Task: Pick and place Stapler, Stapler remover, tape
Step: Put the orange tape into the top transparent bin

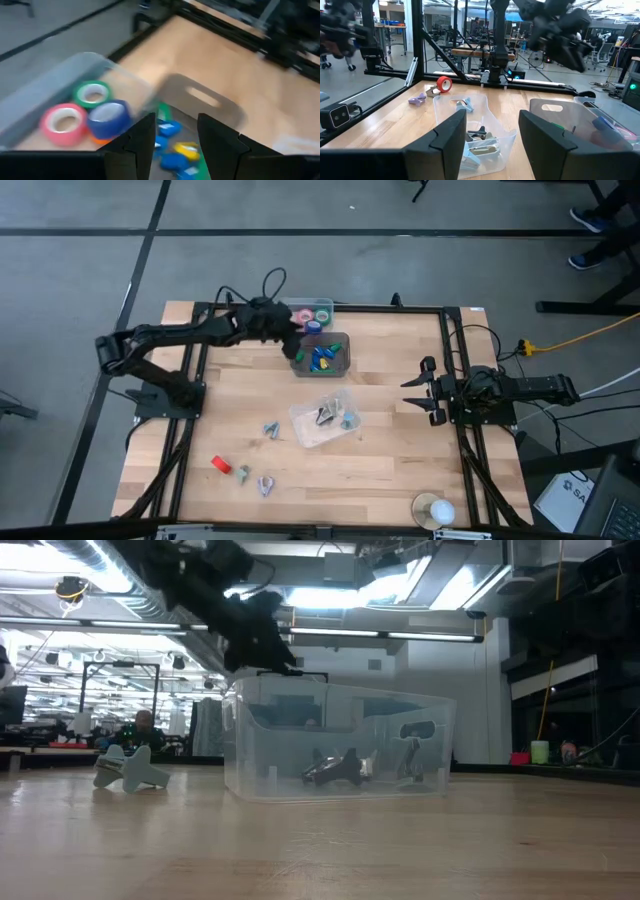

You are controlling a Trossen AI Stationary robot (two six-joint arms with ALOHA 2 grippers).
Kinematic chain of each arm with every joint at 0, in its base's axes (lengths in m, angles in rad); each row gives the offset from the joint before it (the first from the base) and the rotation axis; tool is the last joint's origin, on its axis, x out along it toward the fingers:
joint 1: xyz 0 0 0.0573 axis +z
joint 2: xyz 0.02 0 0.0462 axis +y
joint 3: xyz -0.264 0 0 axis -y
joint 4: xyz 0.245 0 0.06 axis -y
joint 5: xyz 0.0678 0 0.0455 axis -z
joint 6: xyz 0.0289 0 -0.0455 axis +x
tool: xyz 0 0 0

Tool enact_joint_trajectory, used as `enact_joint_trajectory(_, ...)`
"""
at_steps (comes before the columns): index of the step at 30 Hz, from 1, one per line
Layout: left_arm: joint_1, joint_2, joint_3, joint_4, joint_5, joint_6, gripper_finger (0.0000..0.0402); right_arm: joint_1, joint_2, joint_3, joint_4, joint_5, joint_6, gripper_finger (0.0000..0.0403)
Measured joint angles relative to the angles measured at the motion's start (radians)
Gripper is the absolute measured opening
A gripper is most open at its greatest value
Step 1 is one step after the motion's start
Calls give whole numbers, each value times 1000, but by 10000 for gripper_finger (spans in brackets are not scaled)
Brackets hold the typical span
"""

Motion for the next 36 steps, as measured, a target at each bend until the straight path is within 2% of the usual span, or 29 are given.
enact_joint_trajectory(10, -240, -170, 0, -230, 3, 11, 143, 0, 0, 0, 0, 0, 0, 188)
enact_joint_trajectory(18, -454, -245, 0, -423, 14, -85, 143, 0, 0, 0, 0, 0, 0, 188)
enact_joint_trajectory(27, -683, -249, 0, -600, 15, -401, 143, 0, 0, 0, 0, 0, 0, 187)
enact_joint_trajectory(36, -911, -249, 0, -610, 15, -808, 143, 0, 0, 0, 0, 0, 0, 187)
